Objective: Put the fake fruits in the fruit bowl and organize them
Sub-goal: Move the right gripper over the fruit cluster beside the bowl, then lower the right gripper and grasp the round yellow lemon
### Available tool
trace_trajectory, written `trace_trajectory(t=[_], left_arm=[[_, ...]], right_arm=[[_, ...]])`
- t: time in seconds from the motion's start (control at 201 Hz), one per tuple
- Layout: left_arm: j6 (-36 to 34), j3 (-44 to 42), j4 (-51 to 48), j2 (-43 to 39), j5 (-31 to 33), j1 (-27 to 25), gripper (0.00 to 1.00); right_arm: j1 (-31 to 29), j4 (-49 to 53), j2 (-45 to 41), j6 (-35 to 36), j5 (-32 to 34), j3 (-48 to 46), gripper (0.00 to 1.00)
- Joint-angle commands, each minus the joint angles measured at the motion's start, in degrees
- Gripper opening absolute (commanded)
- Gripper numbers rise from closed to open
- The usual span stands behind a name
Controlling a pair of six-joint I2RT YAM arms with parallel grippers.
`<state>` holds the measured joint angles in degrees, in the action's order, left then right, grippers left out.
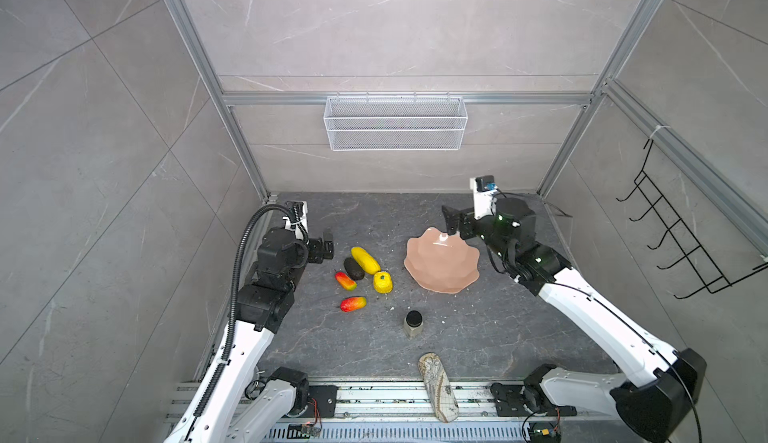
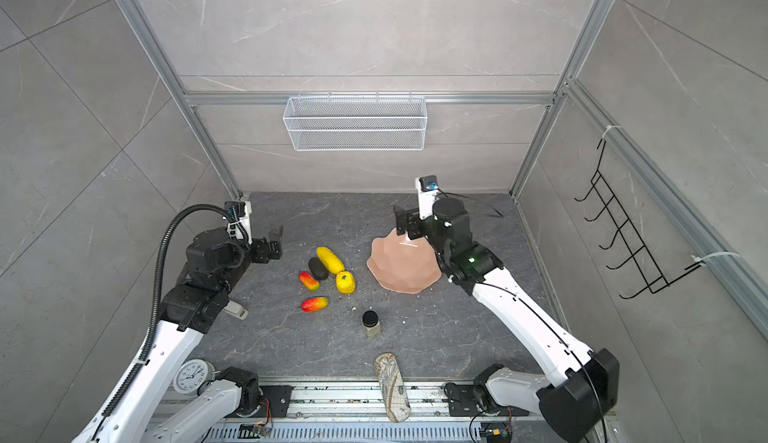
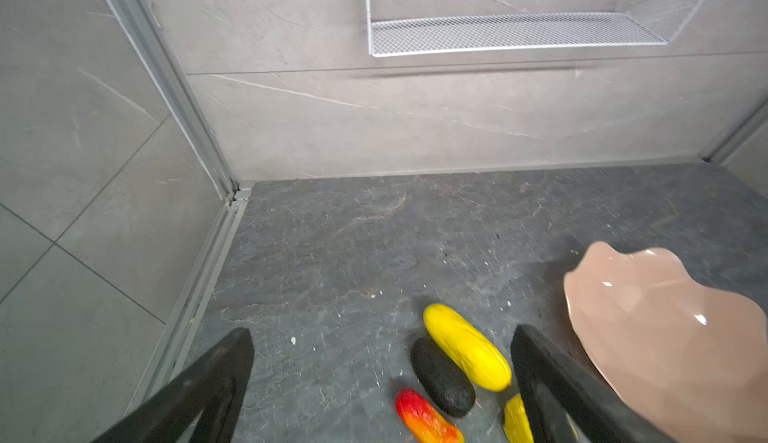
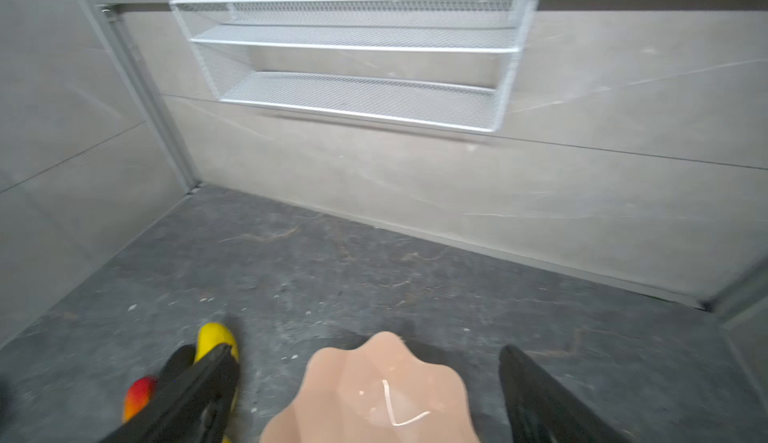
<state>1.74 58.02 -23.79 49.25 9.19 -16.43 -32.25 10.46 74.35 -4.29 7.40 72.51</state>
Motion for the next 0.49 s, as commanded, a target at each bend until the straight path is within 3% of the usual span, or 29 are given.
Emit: trace_trajectory(t=[0.0,0.149,0.324,0.488], left_arm=[[-2.97,1.01,-17.2,-1.55,-9.97,-0.02,1.0],[-6.55,-3.54,-17.87,-3.61,-16.64,-0.08,1.0],[-7.01,-5.09,-17.14,-3.9,-13.89,-0.06,1.0],[-6.35,-5.93,-17.0,-5.91,-11.42,0.06,1.0]], right_arm=[[-3.48,17.94,6.95,-3.07,-6.75,5.96,1.0],[-9.32,21.09,14.85,-4.37,-6.55,10.25,1.0],[-17.13,24.86,24.52,-5.02,-1.37,16.46,1.0],[-20.1,25.7,32.77,-7.97,-0.49,20.22,1.0]])
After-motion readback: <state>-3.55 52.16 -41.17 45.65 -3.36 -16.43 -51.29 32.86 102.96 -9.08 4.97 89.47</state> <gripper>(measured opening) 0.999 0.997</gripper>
